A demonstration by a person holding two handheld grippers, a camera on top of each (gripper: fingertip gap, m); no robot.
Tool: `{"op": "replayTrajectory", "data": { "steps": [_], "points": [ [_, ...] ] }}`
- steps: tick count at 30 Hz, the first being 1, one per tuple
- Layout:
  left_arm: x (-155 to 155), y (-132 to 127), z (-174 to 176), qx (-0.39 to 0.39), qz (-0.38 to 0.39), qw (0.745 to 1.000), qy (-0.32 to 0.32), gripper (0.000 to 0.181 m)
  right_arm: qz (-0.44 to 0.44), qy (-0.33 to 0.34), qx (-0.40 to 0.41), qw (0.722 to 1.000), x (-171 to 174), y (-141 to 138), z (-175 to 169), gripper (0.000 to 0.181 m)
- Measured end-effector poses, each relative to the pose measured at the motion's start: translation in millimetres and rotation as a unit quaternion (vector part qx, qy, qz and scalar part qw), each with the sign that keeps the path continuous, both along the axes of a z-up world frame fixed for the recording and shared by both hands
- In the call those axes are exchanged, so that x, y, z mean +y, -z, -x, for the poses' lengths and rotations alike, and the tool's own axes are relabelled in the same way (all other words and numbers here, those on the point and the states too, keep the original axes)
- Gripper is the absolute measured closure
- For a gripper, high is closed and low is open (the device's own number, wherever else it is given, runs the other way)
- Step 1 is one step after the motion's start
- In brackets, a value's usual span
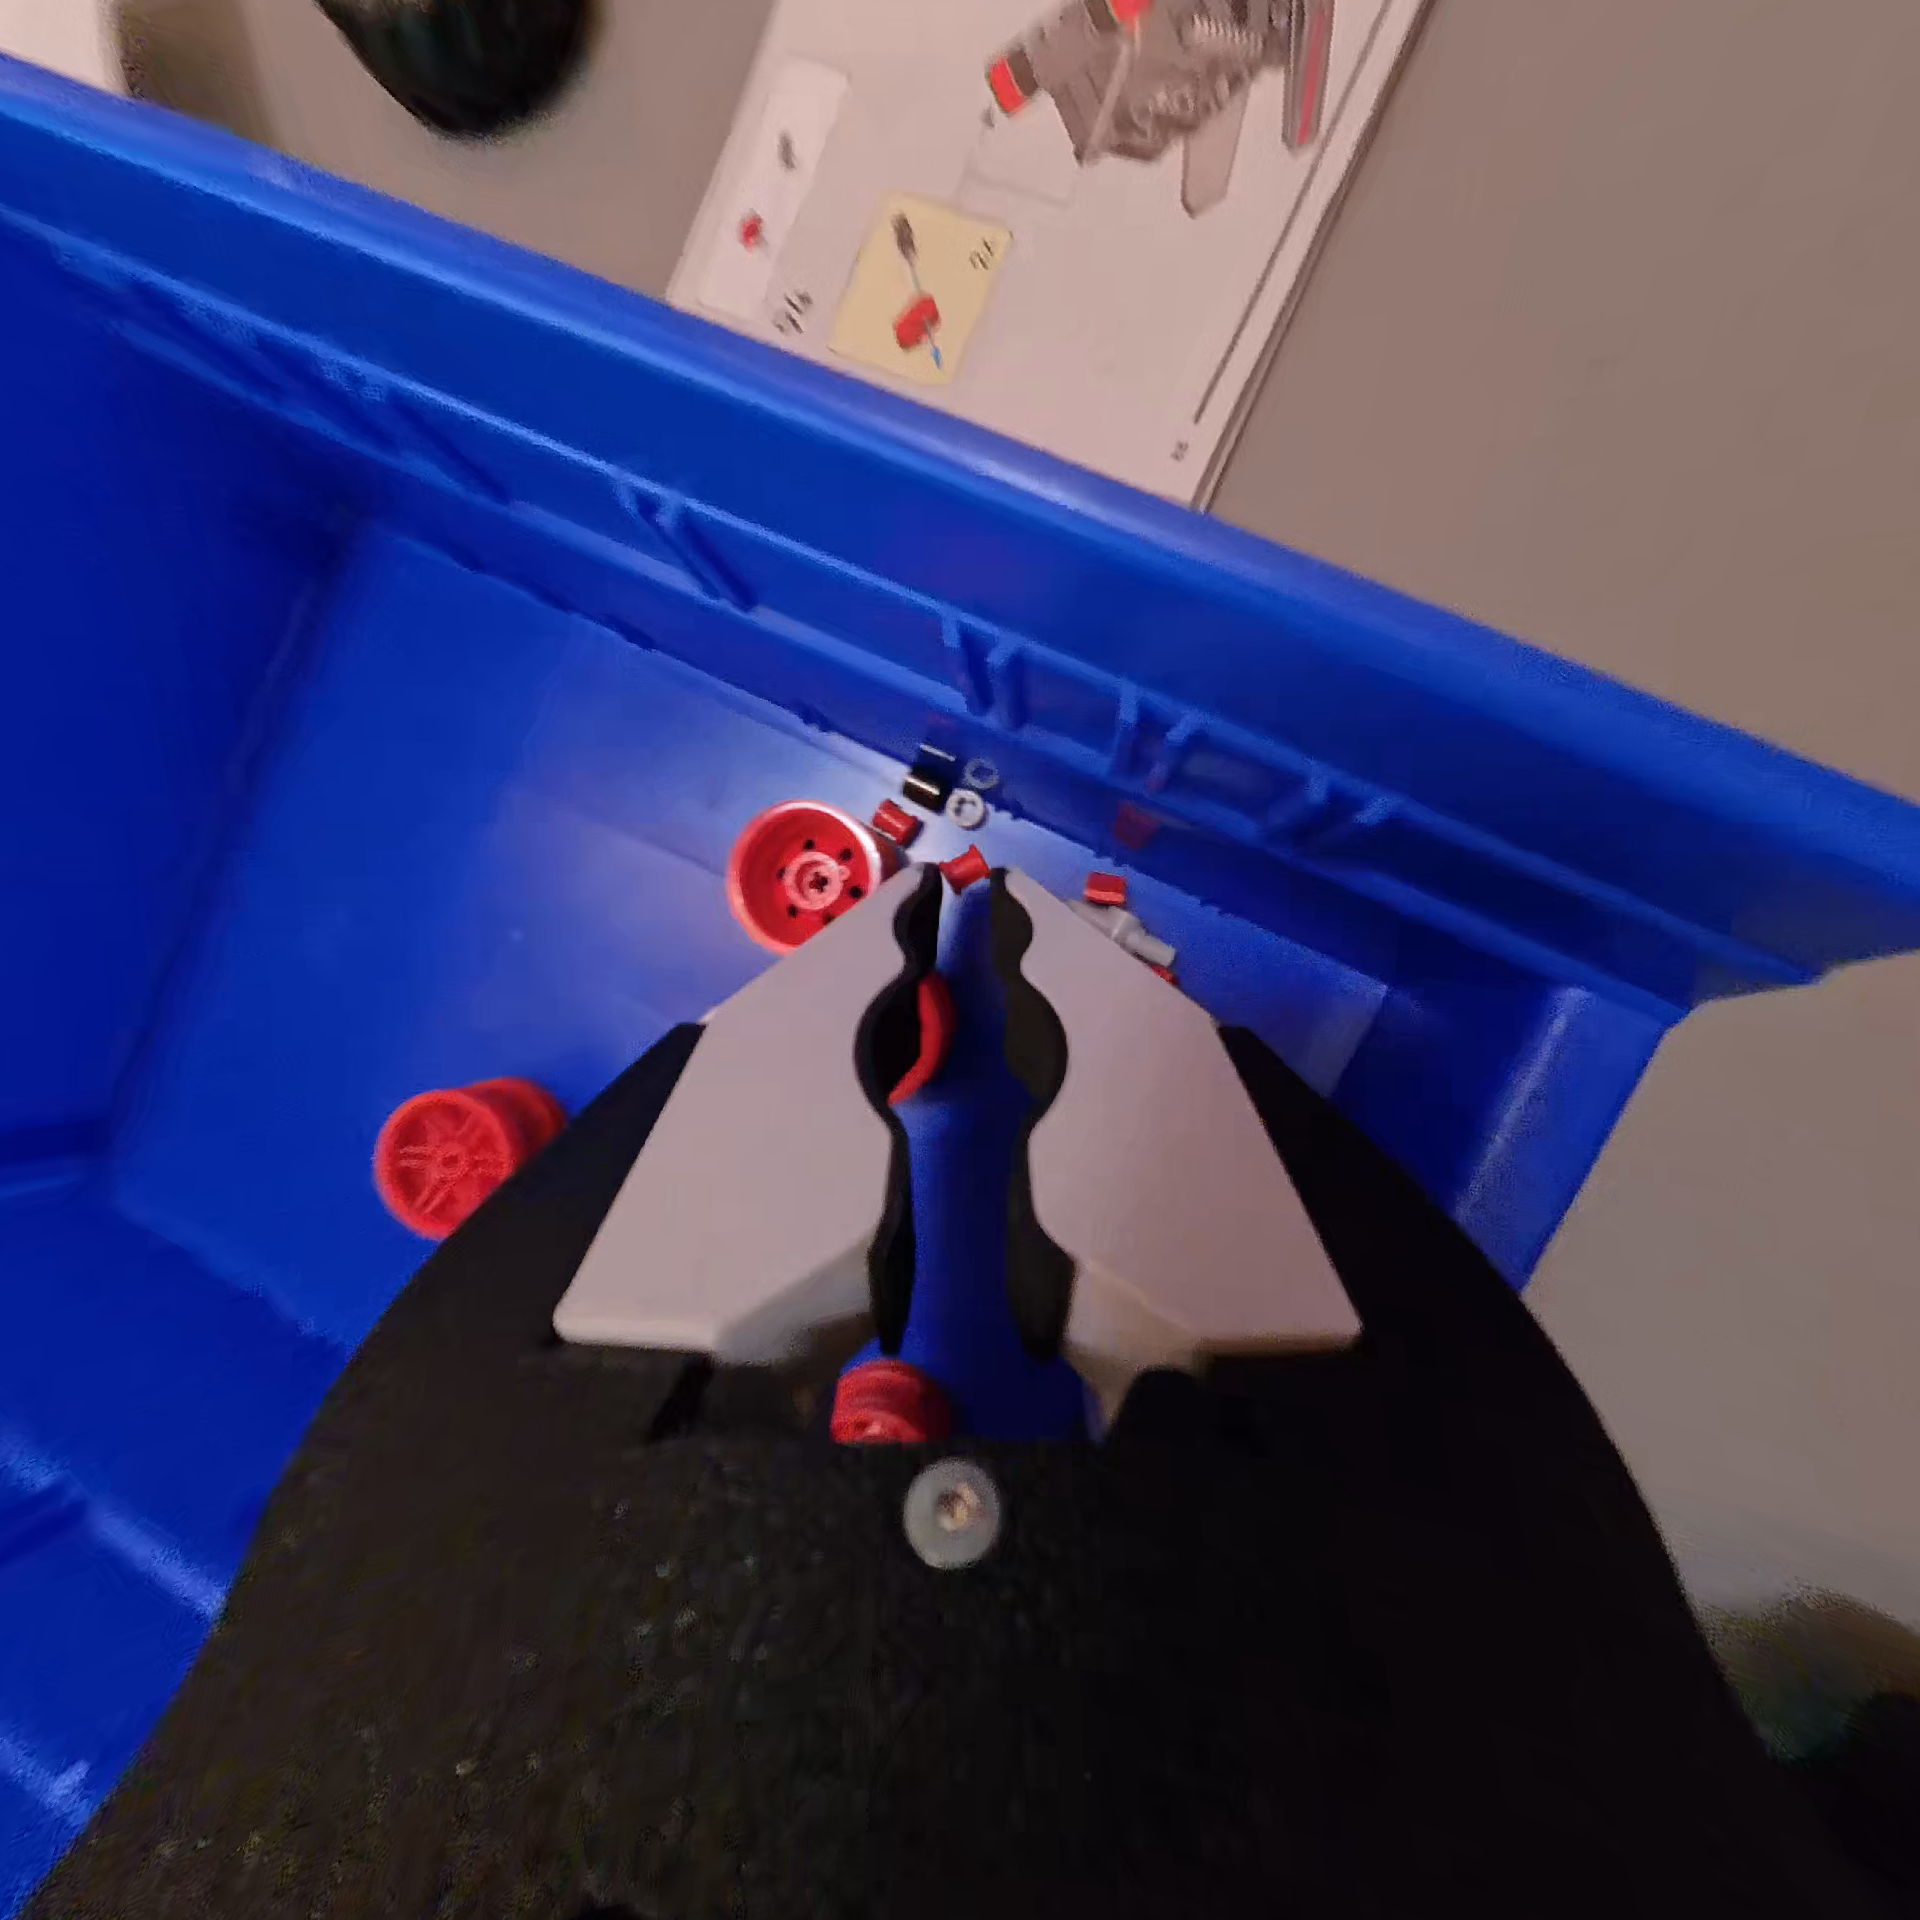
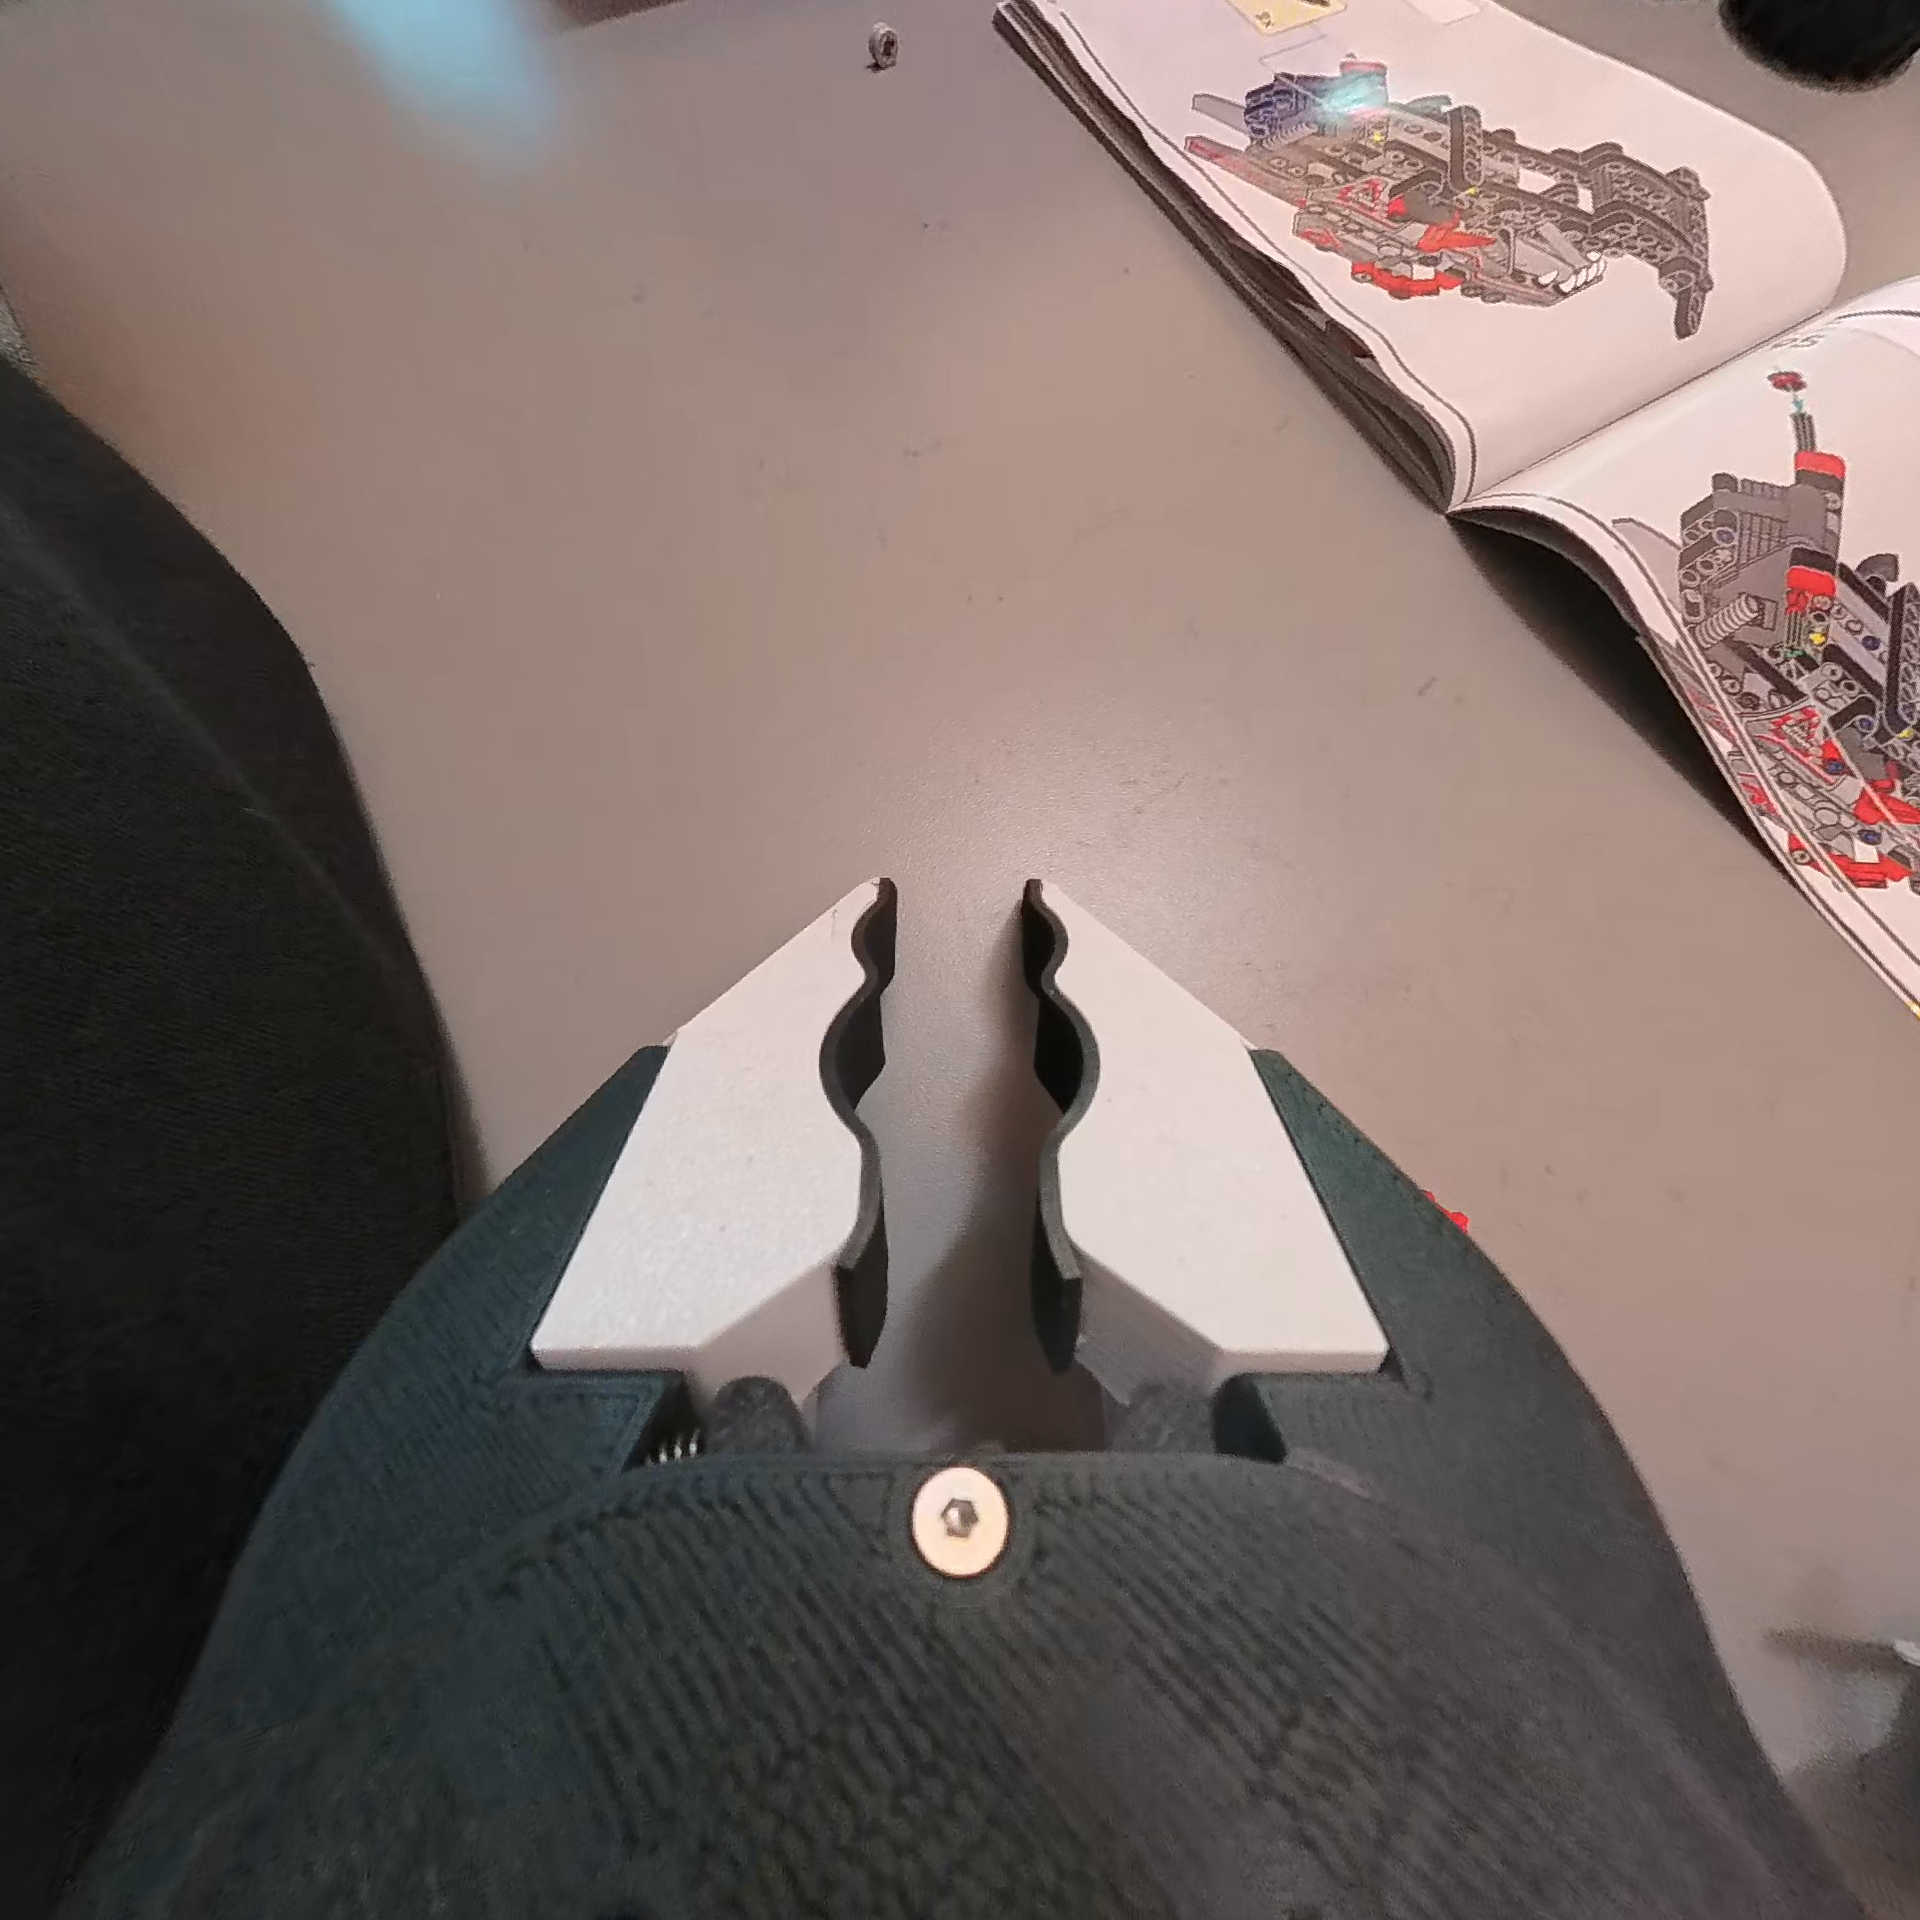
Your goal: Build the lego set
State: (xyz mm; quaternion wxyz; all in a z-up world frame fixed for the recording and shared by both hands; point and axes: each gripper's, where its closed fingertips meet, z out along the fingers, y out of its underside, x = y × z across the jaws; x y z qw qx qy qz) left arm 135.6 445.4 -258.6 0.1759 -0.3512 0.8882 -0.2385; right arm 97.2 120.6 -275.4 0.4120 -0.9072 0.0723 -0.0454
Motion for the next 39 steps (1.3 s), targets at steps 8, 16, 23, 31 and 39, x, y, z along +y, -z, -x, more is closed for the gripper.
{"op": "replayTrajectory", "data": {
  "steps": [8, 16, 23, 31, 39],
  "points": [
    [-14.2, -102.7, 14.2, -0.203, 0.154, 0.967, -0.024, 0.175, -0.007, 0.003, 0.027, 1.0, 5.2, -0.9, 3.9, 0.148],
    [-65.7, -164.4, 36.8, -0.249, 0.355, 0.901, 0.013, 0.175, -0.063, -0.029, 0.061, 0.996, 25.9, -24.0, 17.1, 0.143],
    [-160.7, -159.3, 35.7, -0.218, 0.351, 0.906, 0.093, 0.175, -0.092, -0.038, 0.063, 0.993, 24.0, -39.2, 21.3, 0.144],
    [-336.0, -30.3, 27.3, -0.087, 0.191, 0.931, 0.299, 0.175, -0.051, 0.059, 0.096, 0.992, -26.1, -18.5, 6.0, 0.148],
    [-409.2, 6.3, 27.1, -0.023, 0.132, 0.884, 0.449, 0.175, -0.02, 0.141, 0.035, 0.989, -99.3, -9.7, -26.7, 0.155]
  ]
}}
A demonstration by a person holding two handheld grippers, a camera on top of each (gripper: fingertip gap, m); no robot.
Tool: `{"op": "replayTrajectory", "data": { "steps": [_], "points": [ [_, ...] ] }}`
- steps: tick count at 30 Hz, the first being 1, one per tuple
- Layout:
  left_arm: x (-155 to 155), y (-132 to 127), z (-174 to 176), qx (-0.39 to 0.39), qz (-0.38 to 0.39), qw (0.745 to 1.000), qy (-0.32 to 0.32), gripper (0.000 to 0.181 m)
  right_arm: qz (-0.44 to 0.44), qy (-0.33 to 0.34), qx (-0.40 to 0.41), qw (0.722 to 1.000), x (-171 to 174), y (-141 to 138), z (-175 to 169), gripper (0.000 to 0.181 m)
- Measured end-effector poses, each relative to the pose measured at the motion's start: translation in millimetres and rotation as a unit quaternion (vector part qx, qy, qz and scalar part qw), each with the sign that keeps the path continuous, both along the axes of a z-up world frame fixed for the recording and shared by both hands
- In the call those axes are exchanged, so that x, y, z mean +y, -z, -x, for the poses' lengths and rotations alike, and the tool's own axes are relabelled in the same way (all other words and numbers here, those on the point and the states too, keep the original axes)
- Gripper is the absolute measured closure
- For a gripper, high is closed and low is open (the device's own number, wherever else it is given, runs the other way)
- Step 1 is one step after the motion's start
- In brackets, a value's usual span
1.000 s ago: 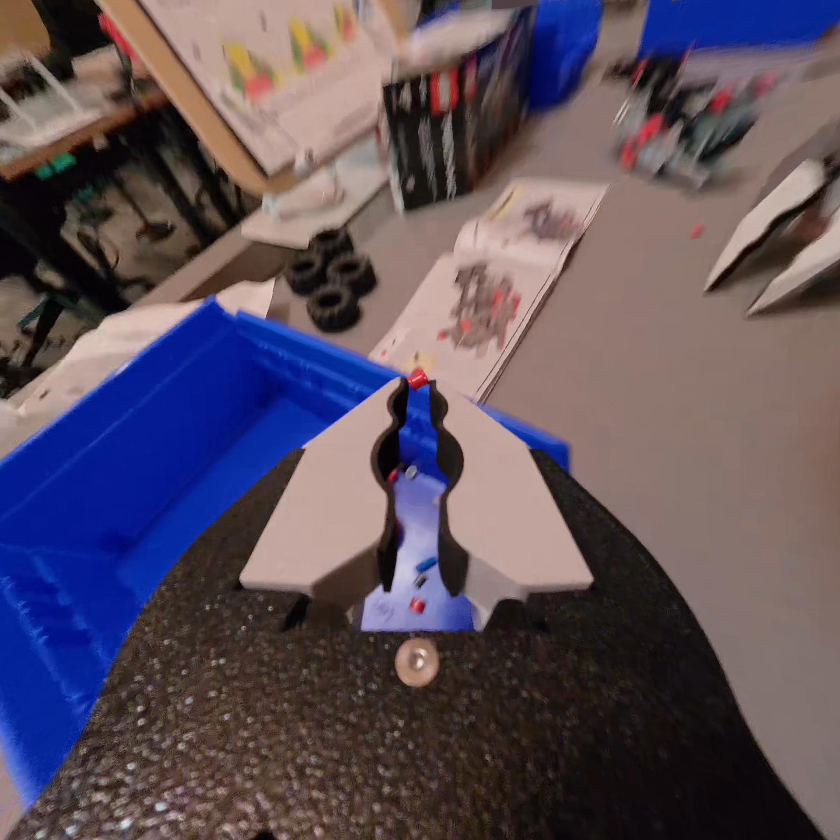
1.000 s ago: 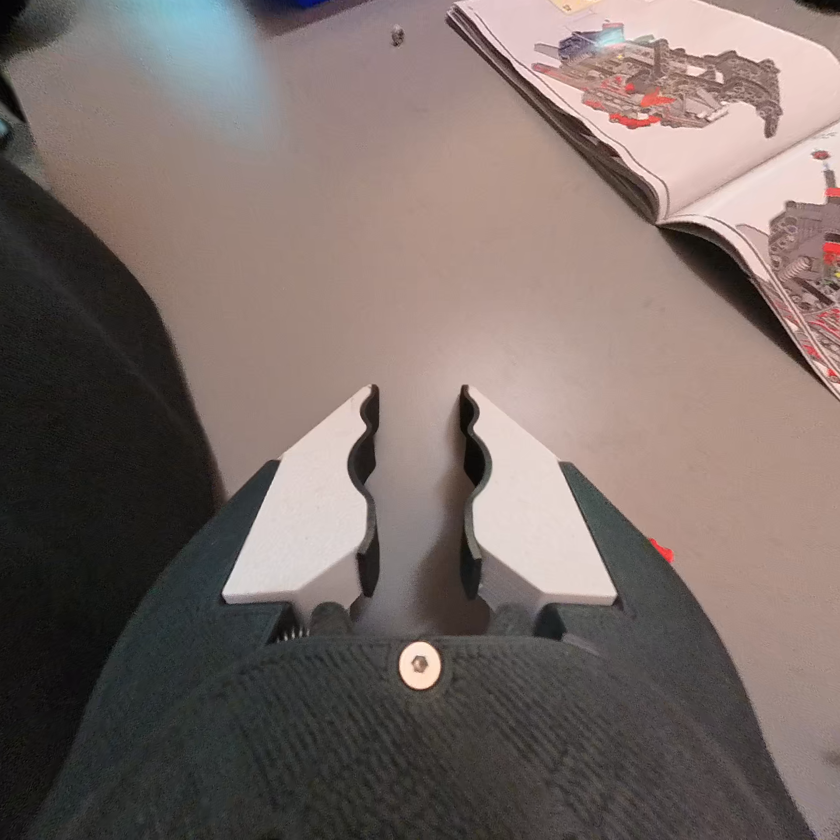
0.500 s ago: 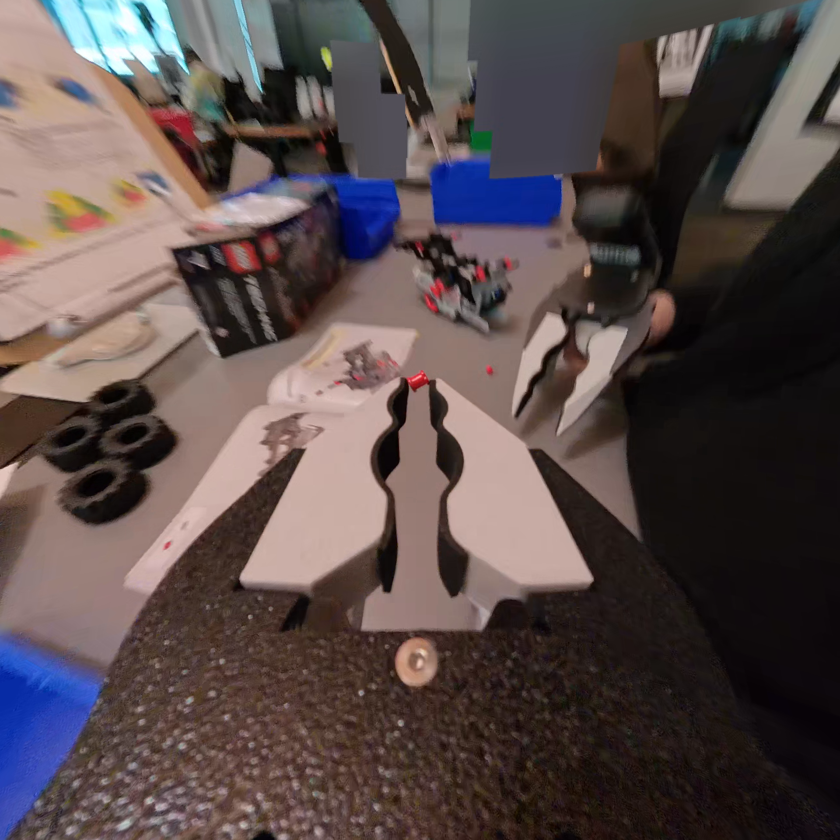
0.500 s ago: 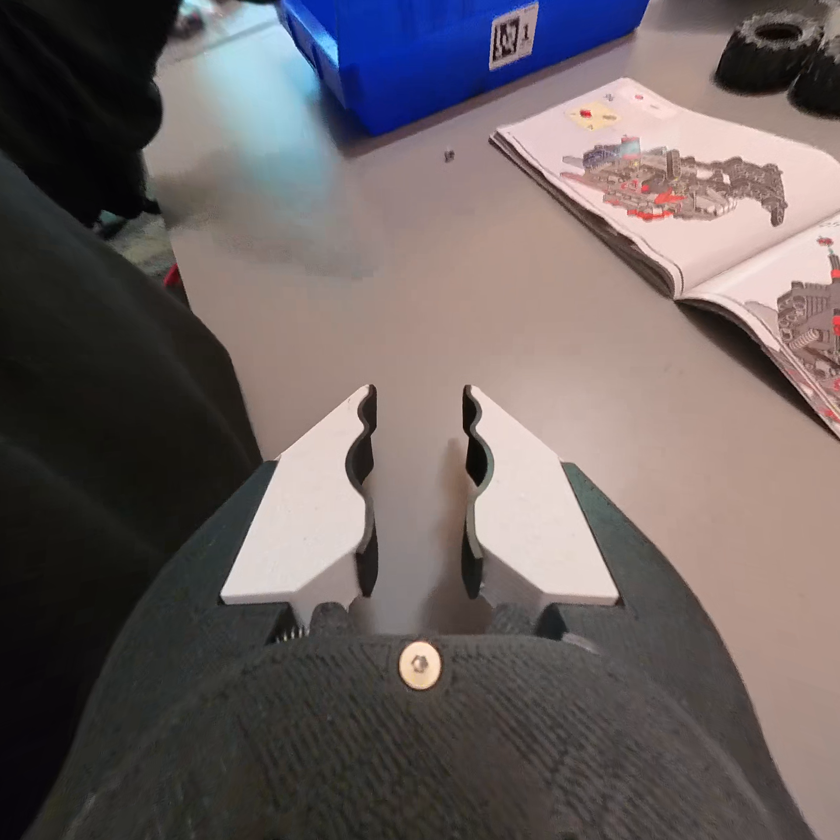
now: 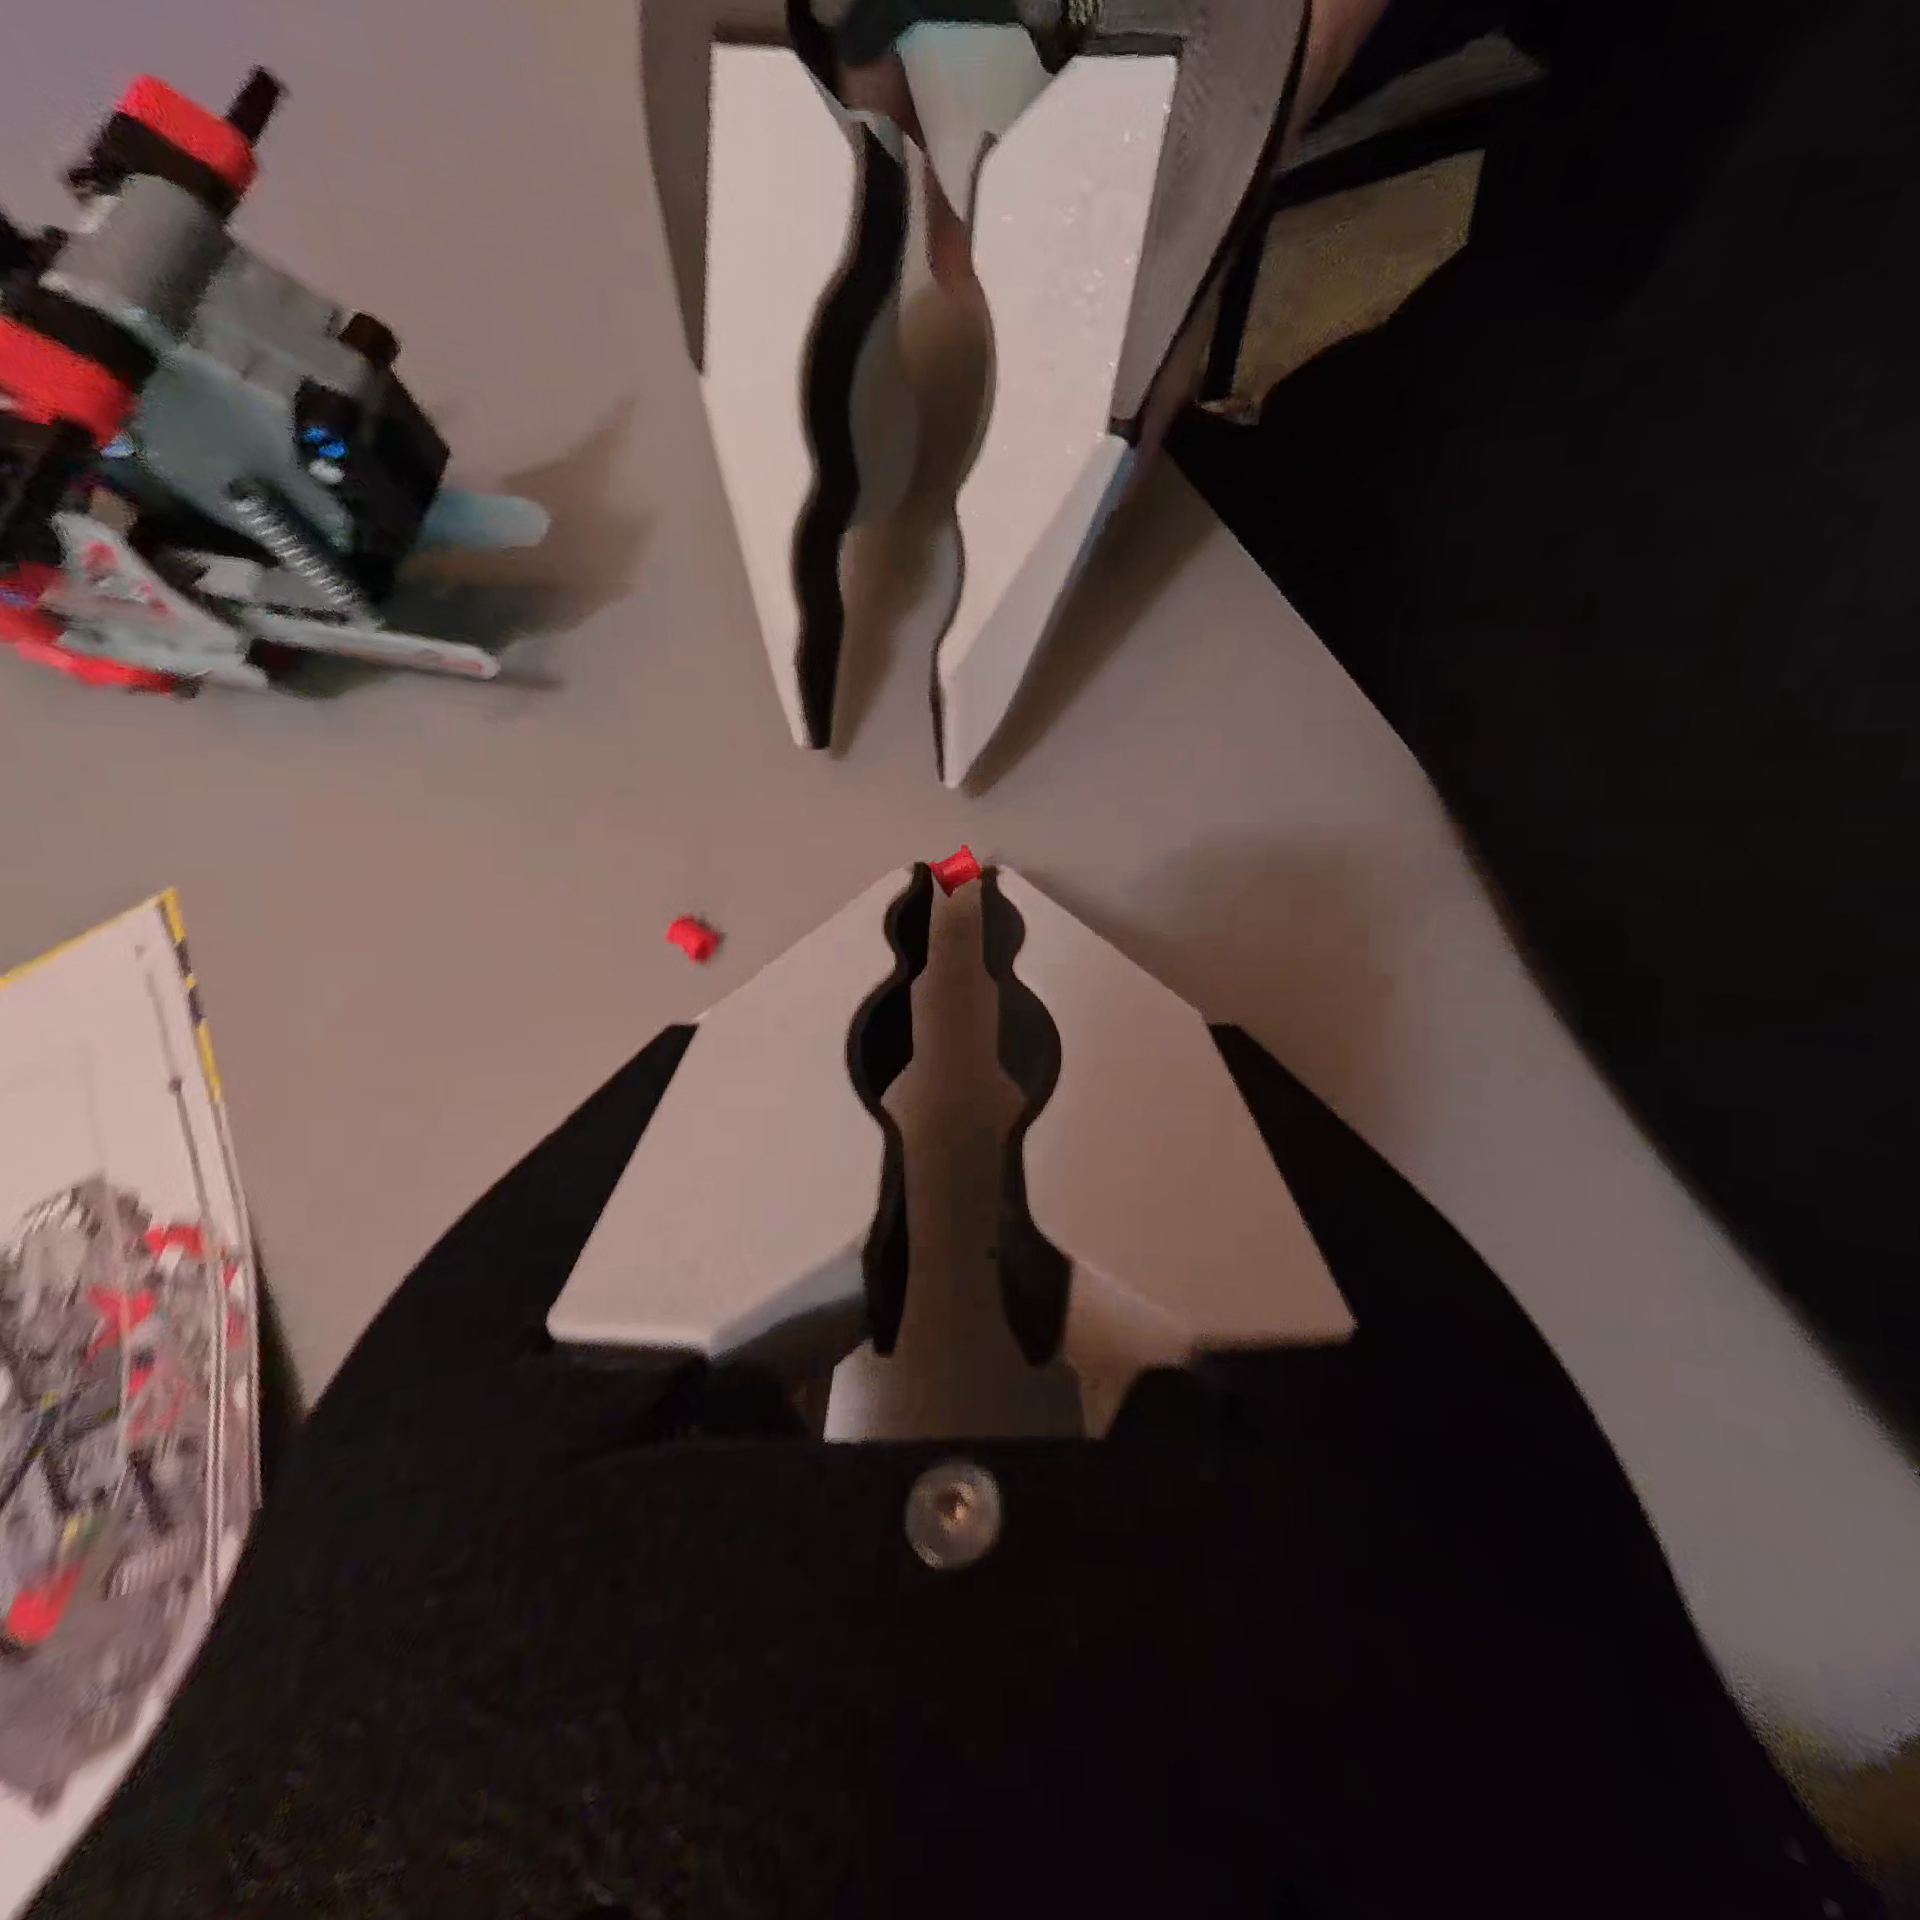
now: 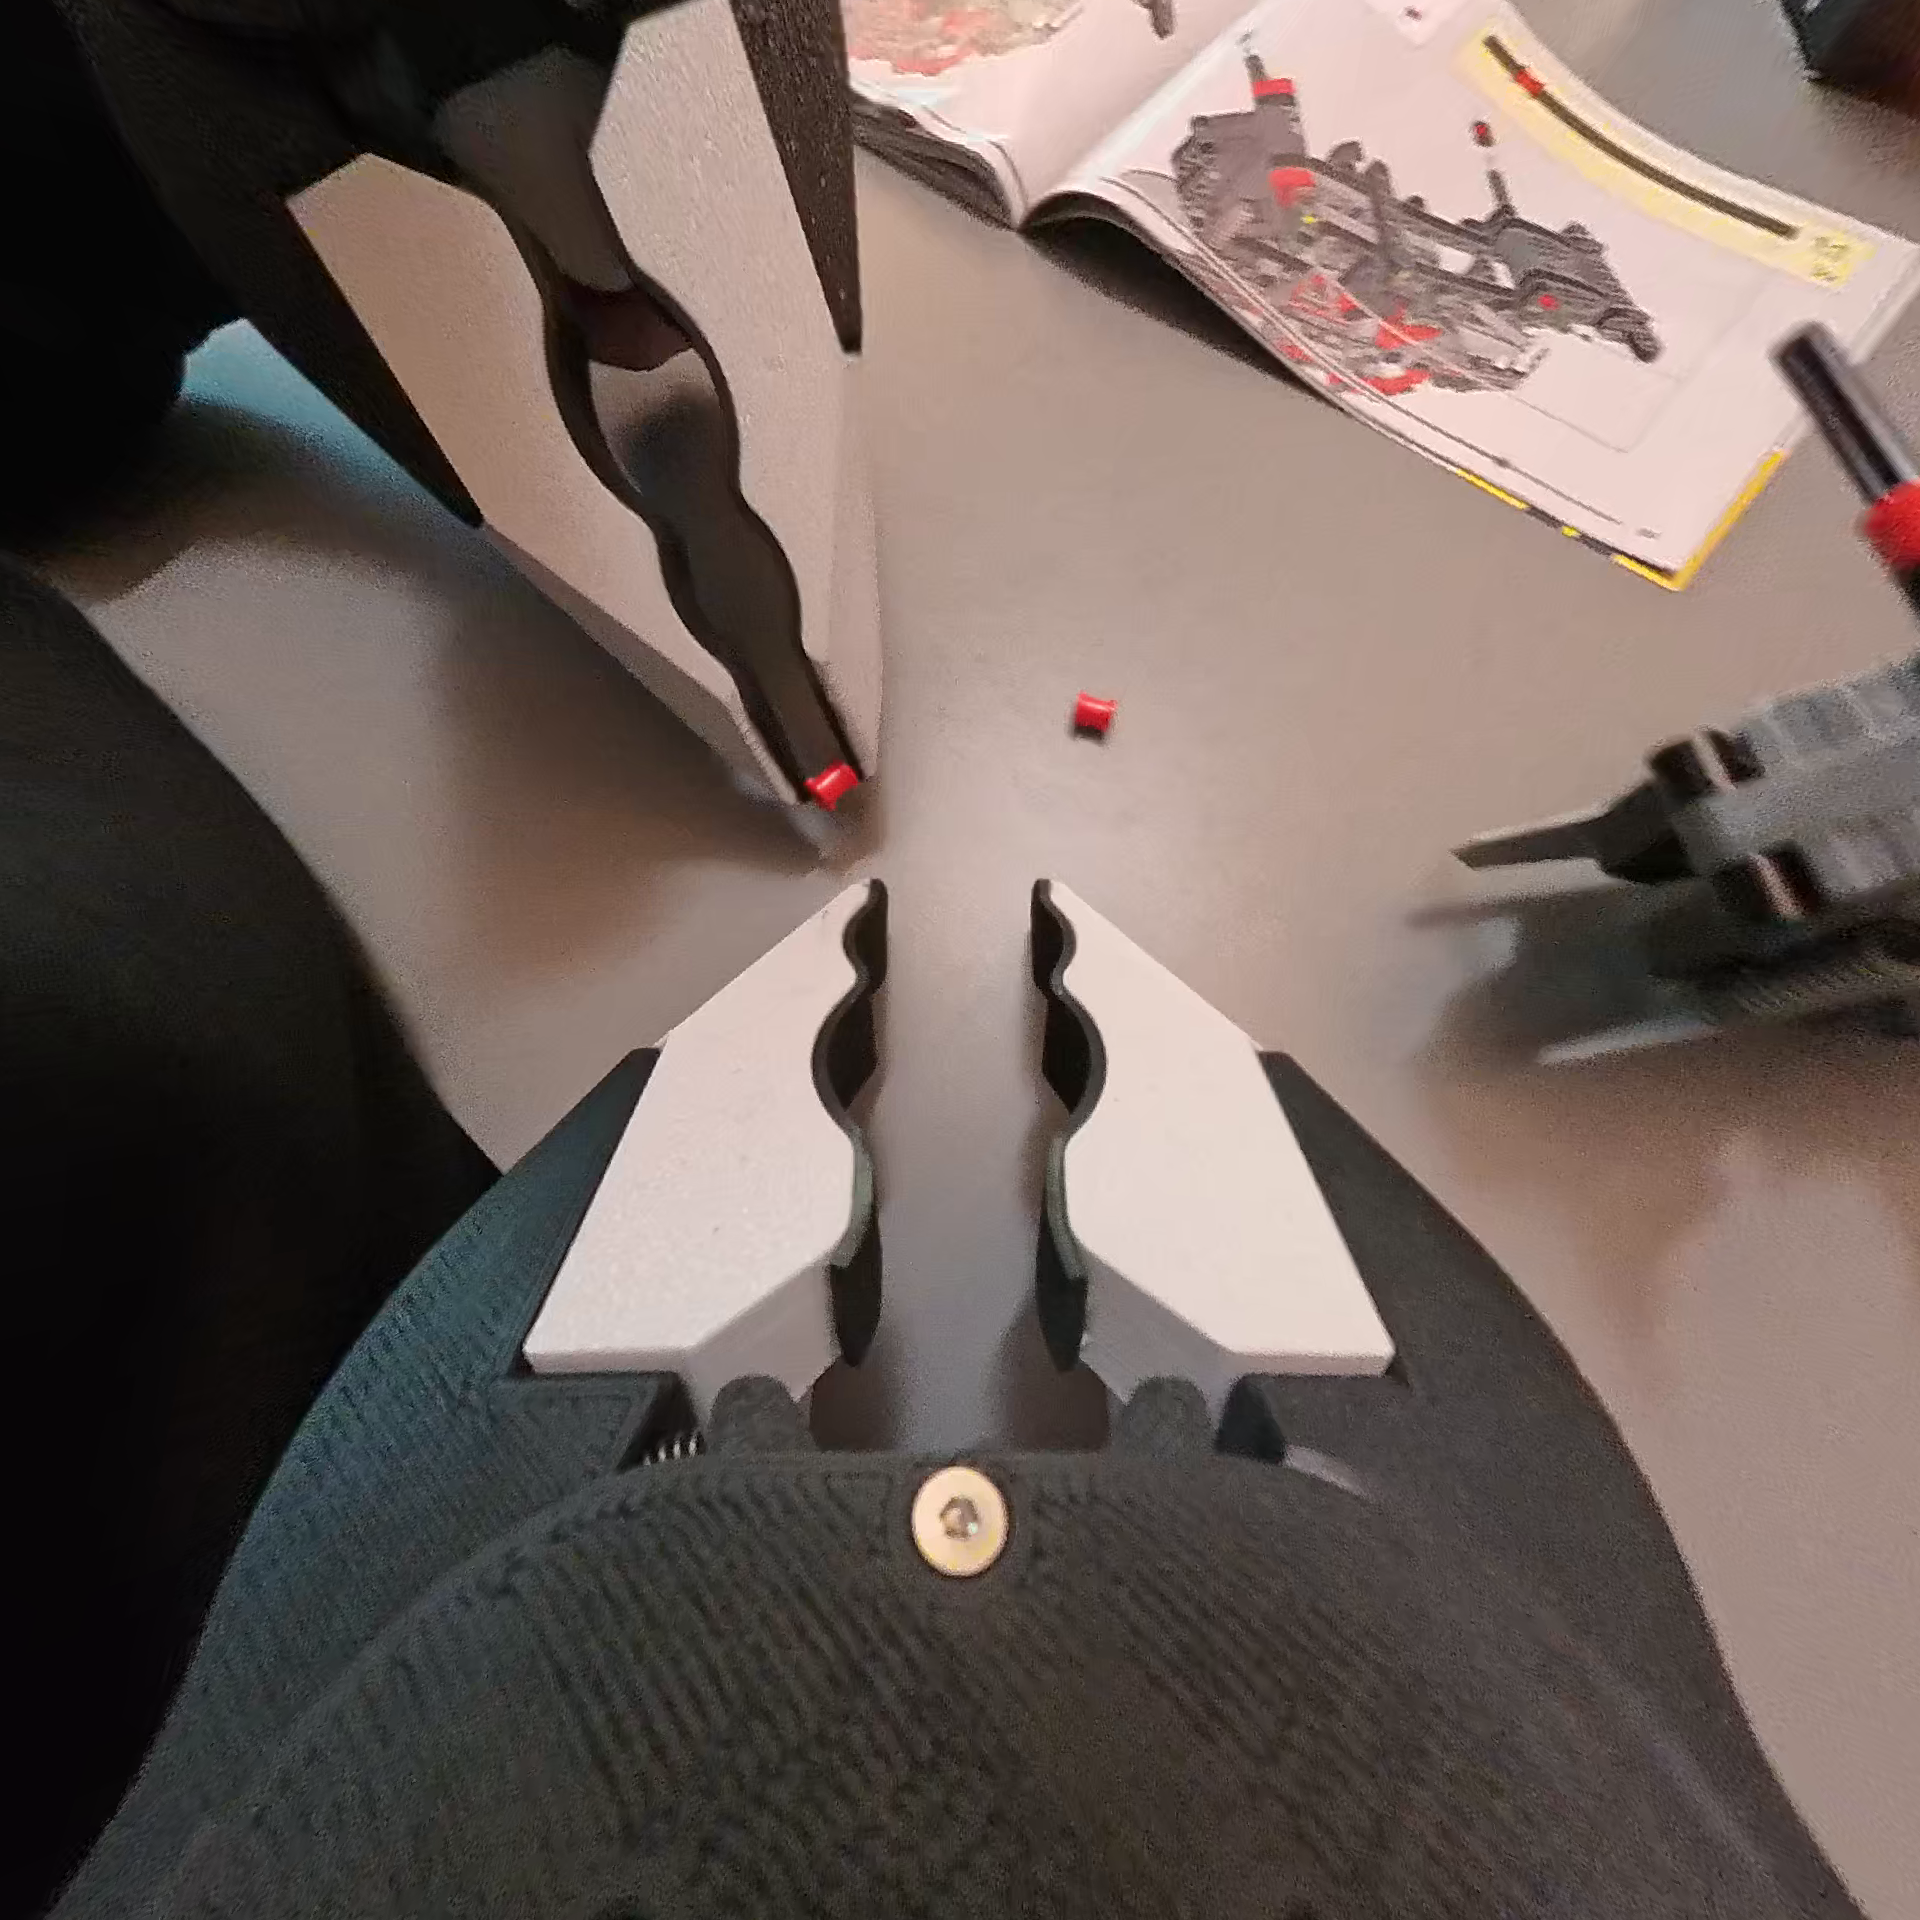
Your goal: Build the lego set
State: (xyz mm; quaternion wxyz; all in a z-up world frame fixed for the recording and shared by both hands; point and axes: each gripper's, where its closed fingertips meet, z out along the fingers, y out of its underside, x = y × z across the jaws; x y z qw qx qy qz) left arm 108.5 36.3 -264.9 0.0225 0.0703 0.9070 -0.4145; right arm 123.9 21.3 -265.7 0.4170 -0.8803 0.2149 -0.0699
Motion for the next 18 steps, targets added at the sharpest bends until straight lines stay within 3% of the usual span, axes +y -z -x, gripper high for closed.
{"op": "replayTrajectory", "data": {
  "steps": [4, 8, 15, 18],
  "points": [
    [-17.0, 12.3, -1.1, 0.01, -0.021, 0.999, 0.035, 0.174, -0.004, -0.023, -0.012, 1.0, -14.5, 2.8, -6.7, 0.158],
    [-18.4, 12.8, -2.2, 0.013, -0.027, 0.999, 0.036, 0.17, 0.014, -0.1, -0.059, 0.993, -16.5, 1.8, -5.4, 0.16],
    [-3.0, 5.1, -6.6, 0.024, -0.018, 0.999, -0.027, 0.163, 0.052, -0.252, -0.181, 0.949, -8.9, -0.2, 5.6, 0.161],
    [4.8, -1.3, -20.9, 0.039, 0.004, 0.994, -0.098, 0.164, 0.059, -0.305, -0.239, 0.92, -3.6, -4.4, 8.0, 0.156]
  ]
}}
